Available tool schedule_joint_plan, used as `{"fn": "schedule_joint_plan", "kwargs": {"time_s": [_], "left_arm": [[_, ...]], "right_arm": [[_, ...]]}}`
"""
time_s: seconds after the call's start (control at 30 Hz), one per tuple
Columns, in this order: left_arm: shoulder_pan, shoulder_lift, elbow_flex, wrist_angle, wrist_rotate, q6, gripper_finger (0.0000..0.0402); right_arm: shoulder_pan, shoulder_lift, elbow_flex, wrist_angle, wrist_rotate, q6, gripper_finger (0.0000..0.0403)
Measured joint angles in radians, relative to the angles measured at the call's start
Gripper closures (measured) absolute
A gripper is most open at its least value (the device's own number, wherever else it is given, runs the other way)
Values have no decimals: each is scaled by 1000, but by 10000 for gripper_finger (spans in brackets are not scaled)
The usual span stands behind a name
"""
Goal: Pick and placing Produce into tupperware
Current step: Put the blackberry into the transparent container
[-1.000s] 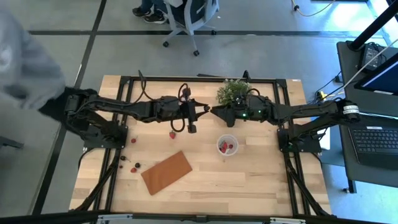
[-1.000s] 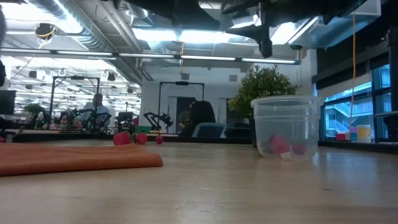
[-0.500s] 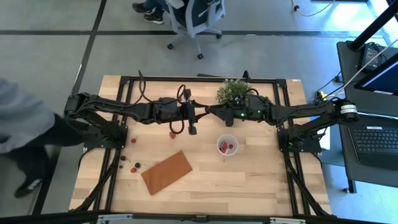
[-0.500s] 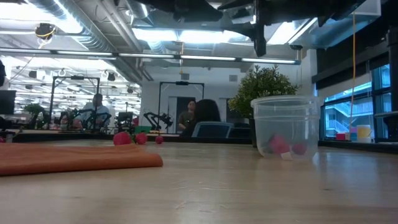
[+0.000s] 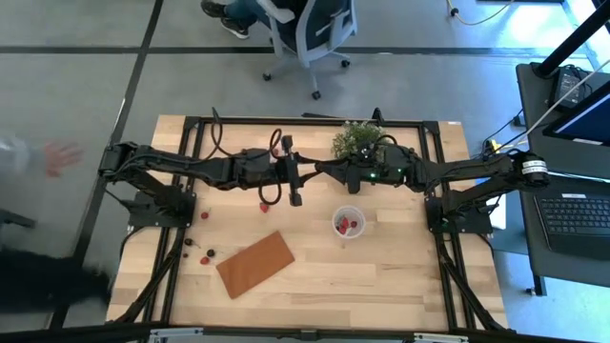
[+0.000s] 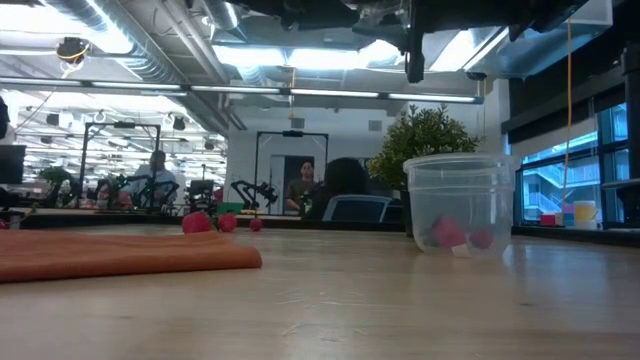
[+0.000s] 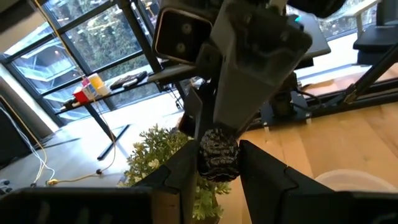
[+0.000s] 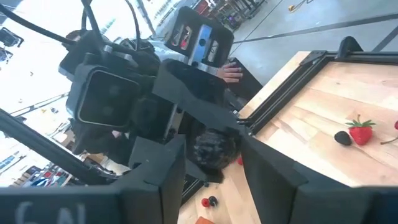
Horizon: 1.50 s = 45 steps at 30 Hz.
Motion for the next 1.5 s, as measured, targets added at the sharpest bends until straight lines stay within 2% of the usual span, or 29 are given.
{"fn": "schedule_joint_plan", "kwargs": {"time_s": [0.4, 0.57, 1.17, 1.5], "left_arm": [[8, 1, 0, 26, 46, 10, 301], [11, 6, 1, 29, 67, 76, 301], [32, 6, 1, 88, 125, 123, 301], [40, 7, 1, 98, 124, 131, 301]], "right_arm": [[0, 0, 0, 15, -3, 0, 273], [0, 0, 0, 21, -4, 0, 273], [3, 0, 15, 38, -8, -1, 273], [4, 0, 20, 36, -25, -3, 273]]}}
